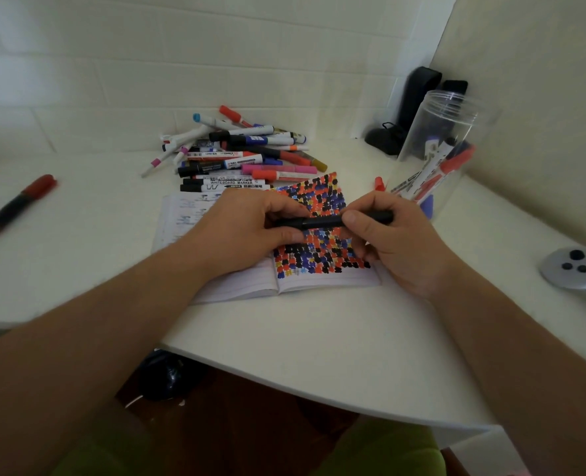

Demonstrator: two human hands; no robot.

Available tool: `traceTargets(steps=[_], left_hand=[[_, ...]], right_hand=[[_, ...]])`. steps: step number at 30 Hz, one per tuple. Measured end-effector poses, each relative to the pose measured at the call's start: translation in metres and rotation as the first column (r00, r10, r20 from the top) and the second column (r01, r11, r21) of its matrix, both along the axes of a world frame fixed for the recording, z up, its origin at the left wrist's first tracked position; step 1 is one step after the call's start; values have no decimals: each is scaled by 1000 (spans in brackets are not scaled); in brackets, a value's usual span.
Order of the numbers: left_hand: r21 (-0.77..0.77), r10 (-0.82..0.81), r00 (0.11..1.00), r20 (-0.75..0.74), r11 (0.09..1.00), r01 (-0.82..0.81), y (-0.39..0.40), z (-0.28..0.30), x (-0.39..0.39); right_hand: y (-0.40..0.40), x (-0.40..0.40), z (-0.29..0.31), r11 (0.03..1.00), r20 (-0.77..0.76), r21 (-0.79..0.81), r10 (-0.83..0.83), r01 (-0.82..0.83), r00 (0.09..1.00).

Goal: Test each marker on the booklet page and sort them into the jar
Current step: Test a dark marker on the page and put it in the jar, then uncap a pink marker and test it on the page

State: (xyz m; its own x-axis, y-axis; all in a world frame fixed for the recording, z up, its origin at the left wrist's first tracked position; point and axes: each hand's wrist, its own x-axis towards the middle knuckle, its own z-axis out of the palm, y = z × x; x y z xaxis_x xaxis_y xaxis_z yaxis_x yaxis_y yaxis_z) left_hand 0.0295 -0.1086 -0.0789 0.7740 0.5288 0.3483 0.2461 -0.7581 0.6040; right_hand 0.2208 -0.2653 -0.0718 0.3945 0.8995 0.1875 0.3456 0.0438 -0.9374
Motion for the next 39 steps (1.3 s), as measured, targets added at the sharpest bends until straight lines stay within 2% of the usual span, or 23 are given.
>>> traceTargets(steps=[6, 12, 16, 21, 23, 26, 28, 32, 36, 39], left_hand=[[2, 77, 997, 33, 997, -77, -1, -1, 7], [10, 65, 996, 64, 998, -65, 1, -3, 5], [28, 50, 998, 46, 998, -51, 1, -3, 2], [167, 23, 998, -57, 986, -13, 3, 1, 3], [213, 35, 995, -97, 977, -14, 7, 6, 2], [254, 102, 993, -58, 963, -84, 20, 17, -11], [285, 195, 981, -26, 942, -180, 35, 28, -31], [360, 449, 892, -55, 842, -401, 75, 44, -85], [399, 691, 710, -140, 695, -598, 106, 46, -144], [474, 796, 571, -203, 590, -654, 117, 34, -178]], right_hand=[[7, -6, 0, 1000, 125, 14, -14, 12, 992], [9, -5, -3, 1000, 82, -10, 4, -3, 997], [7, -7, -2, 998, 137, -66, 21, -12, 990], [11, -15, -9, 990, 392, -123, -17, 71, 920], [12, -20, -10, 992, 445, -103, -24, 78, 895], [11, -22, -11, 996, 473, -53, -41, 75, 880], [11, -23, -13, 992, 560, -44, -75, 120, 825], [17, -22, -16, 988, 740, 3, -108, 157, 664], [22, -19, -14, 981, 704, 31, -156, 190, 693], [22, -17, -16, 982, 686, -2, -137, 189, 715]])
